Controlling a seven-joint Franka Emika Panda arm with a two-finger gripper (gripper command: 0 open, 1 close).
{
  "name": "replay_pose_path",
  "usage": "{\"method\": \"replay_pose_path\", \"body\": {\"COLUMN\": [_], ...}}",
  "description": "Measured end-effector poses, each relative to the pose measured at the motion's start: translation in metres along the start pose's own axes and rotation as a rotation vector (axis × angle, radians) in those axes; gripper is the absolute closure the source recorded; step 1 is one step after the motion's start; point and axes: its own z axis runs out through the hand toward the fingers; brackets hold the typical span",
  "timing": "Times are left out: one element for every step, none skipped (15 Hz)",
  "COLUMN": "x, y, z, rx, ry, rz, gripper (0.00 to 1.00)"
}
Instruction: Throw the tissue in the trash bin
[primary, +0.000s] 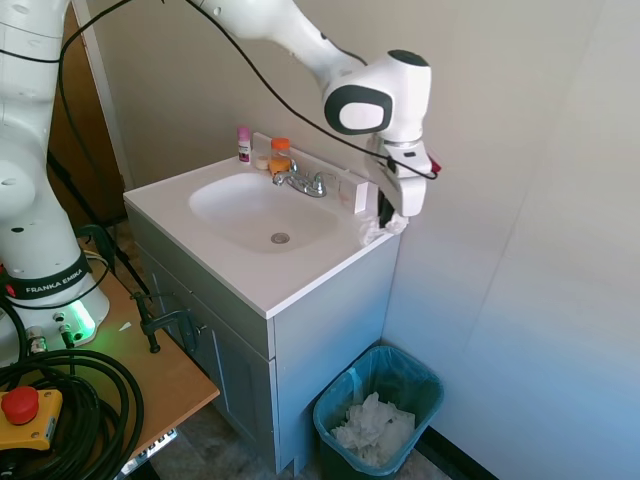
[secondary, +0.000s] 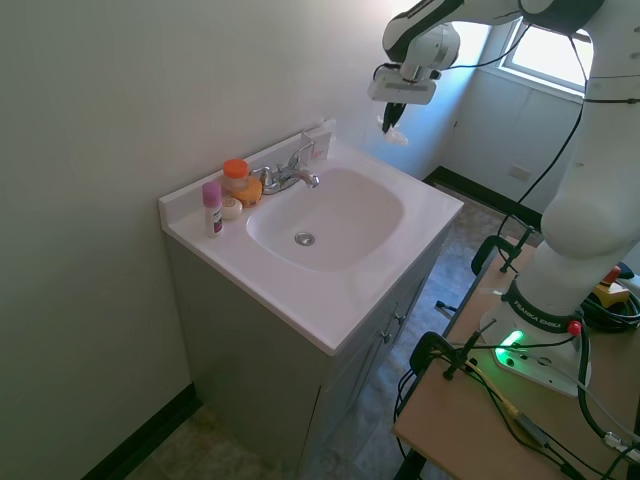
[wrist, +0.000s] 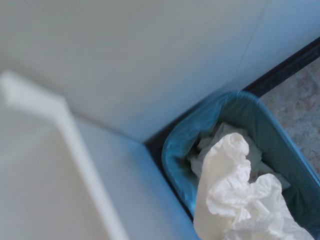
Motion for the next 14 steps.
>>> {"method": "replay_pose_path", "body": {"x": [0.024, 0.042, 0.054, 0.059, 0.061, 0.063, 0.065, 0.069, 0.073, 0.078, 0.082, 0.086, 0.089, 0.091], "y": [0.004, 0.007, 0.007, 0.005, 0.001, -0.004, -0.011, -0.017, -0.021, -0.025, -0.025, -0.025, -0.024, -0.023], "z": [0.006, 0.022, 0.047, 0.074, 0.097, 0.114, 0.122, 0.125, 0.125, 0.126, 0.128, 0.132, 0.134, 0.135], "rx": [0.023, 0.017, -0.010, -0.044, -0.079, -0.111, -0.133, -0.151, -0.165, -0.174, -0.184, -0.194, -0.200, -0.205], "ry": [0.004, 0.007, 0.004, -0.009, -0.025, -0.044, -0.061, -0.071, -0.079, -0.084, -0.084, -0.084, -0.080, -0.076], "rz": [0.065, 0.118, 0.158, 0.181, 0.191, 0.187, 0.178, 0.171, 0.165, 0.160, 0.155, 0.151, 0.148, 0.144], "gripper": [1.00, 1.00, 1.00, 1.00, 1.00, 0.00, 0.00, 0.00, 0.00, 0.00, 0.00, 0.00, 0.00, 0.00]}}
